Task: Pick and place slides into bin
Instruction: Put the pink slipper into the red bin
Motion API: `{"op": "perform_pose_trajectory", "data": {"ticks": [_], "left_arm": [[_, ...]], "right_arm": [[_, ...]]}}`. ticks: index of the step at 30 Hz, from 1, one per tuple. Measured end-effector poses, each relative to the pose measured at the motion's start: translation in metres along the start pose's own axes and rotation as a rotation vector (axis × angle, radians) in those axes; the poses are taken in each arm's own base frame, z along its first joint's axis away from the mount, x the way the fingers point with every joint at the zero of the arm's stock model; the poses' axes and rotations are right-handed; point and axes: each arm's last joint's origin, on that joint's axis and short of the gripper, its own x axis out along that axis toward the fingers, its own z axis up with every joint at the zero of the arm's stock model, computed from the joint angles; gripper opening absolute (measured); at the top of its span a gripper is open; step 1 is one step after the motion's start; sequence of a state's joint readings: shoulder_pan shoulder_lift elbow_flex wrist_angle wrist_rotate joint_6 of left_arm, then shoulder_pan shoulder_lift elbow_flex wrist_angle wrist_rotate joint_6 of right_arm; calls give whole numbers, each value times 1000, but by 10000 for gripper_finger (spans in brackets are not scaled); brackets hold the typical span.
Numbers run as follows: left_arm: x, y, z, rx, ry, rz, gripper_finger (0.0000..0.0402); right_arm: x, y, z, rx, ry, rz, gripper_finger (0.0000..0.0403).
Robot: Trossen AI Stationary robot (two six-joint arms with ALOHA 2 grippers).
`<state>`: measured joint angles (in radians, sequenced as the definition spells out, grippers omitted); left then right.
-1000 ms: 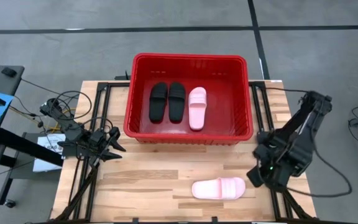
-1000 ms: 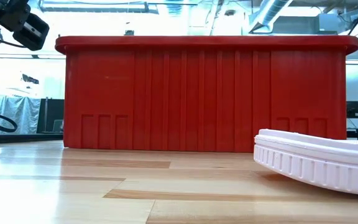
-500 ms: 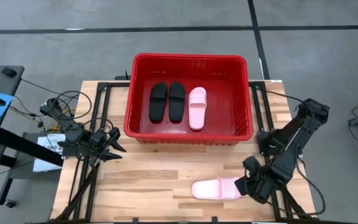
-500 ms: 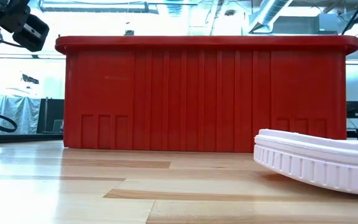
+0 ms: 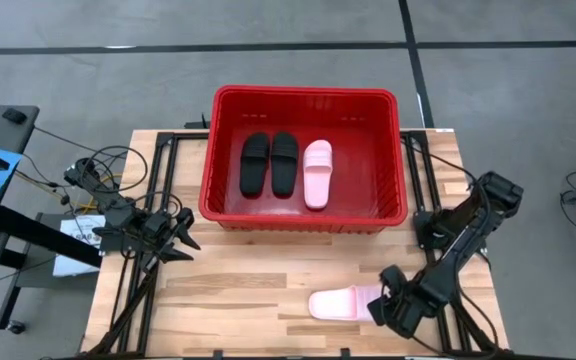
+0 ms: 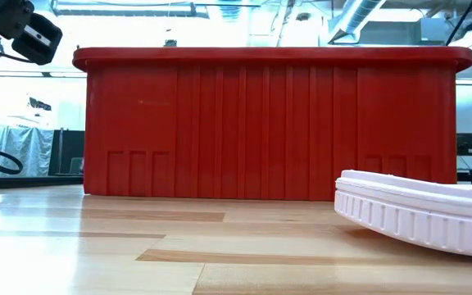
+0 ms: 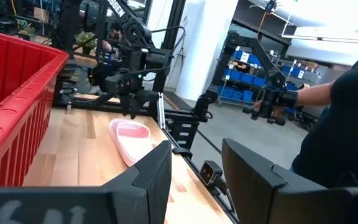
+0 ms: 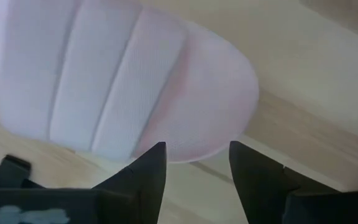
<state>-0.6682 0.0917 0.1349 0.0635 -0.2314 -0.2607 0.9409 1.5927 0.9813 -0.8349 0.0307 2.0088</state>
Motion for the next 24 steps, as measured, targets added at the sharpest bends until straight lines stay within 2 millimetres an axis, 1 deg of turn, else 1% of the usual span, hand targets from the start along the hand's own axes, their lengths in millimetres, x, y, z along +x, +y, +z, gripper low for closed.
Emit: {"op": "perform_pose_trajectory", "data": {"ticks": [8, 14, 22, 24], "left_arm": [[0, 0, 0, 1, 4, 1, 132], [0, 0, 0, 1, 5, 1, 132], [0, 0, 0, 1, 5, 1, 132], [0, 0, 0, 1, 5, 1, 132]], "right_arm": [[13, 1, -2, -1, 6, -57, 169], [12, -4, 1, -1, -17, -115, 174], [12, -4, 1, -14, -22, -110, 171], [16, -4, 1, -16, -14, -90, 171]]}}
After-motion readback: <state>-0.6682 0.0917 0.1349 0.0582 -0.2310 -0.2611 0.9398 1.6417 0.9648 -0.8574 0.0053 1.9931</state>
